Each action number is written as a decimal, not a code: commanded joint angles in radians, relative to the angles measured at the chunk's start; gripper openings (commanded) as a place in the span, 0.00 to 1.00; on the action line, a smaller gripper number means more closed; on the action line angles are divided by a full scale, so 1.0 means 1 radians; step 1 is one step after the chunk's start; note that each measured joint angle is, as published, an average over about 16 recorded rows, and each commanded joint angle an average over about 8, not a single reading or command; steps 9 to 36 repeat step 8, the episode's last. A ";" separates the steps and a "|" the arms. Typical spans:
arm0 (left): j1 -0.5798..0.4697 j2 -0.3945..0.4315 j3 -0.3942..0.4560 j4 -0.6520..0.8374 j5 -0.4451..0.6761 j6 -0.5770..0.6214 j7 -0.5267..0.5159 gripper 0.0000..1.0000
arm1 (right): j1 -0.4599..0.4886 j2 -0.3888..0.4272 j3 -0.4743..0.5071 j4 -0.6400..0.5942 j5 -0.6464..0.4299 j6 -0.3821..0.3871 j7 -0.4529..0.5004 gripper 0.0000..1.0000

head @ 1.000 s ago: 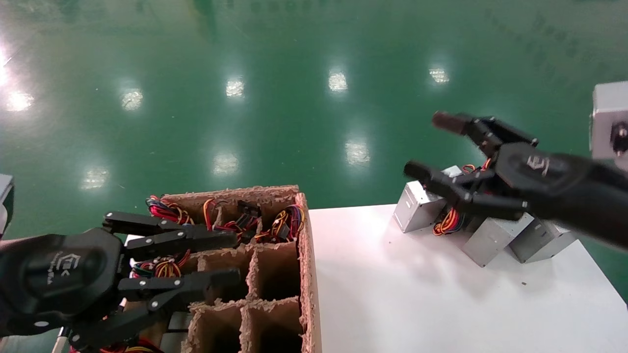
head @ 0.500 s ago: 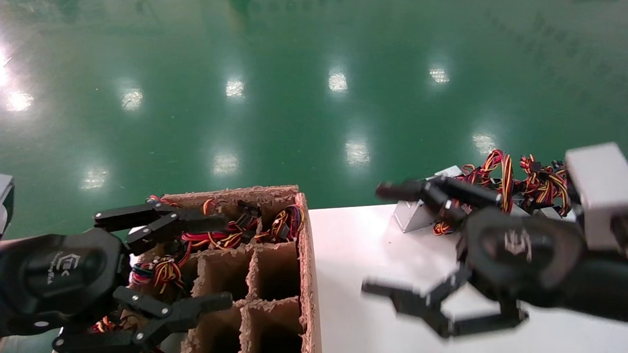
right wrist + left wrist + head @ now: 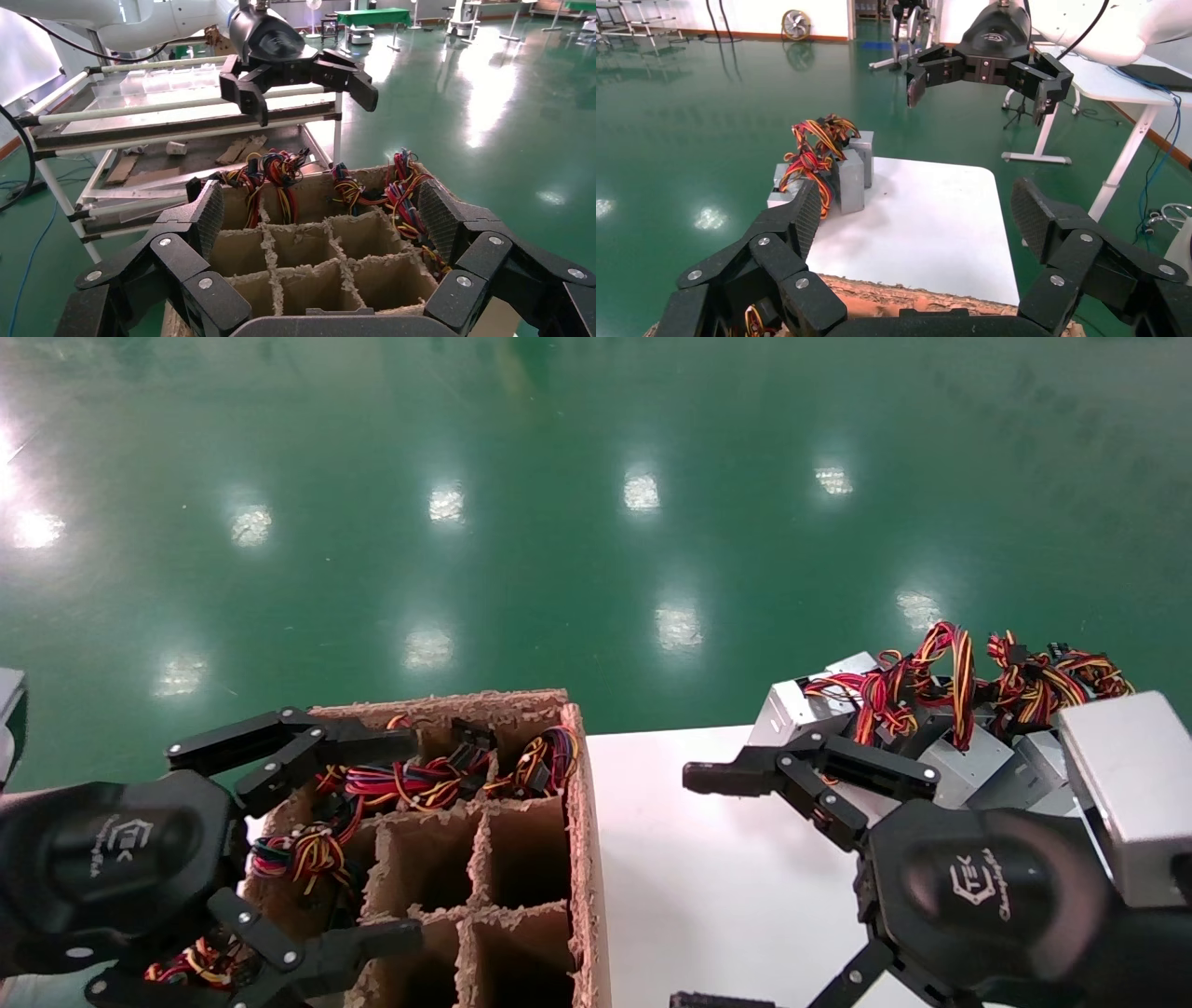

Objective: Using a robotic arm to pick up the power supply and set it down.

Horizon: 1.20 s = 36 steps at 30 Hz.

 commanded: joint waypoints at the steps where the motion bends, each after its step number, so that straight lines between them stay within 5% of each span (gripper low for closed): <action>1: 0.000 0.000 0.000 0.000 0.000 0.000 0.000 1.00 | 0.001 0.000 0.000 -0.005 0.000 0.003 -0.001 1.00; 36: 0.000 0.000 0.000 0.000 0.000 0.000 0.000 1.00 | 0.002 -0.001 -0.002 -0.012 0.002 0.008 -0.004 1.00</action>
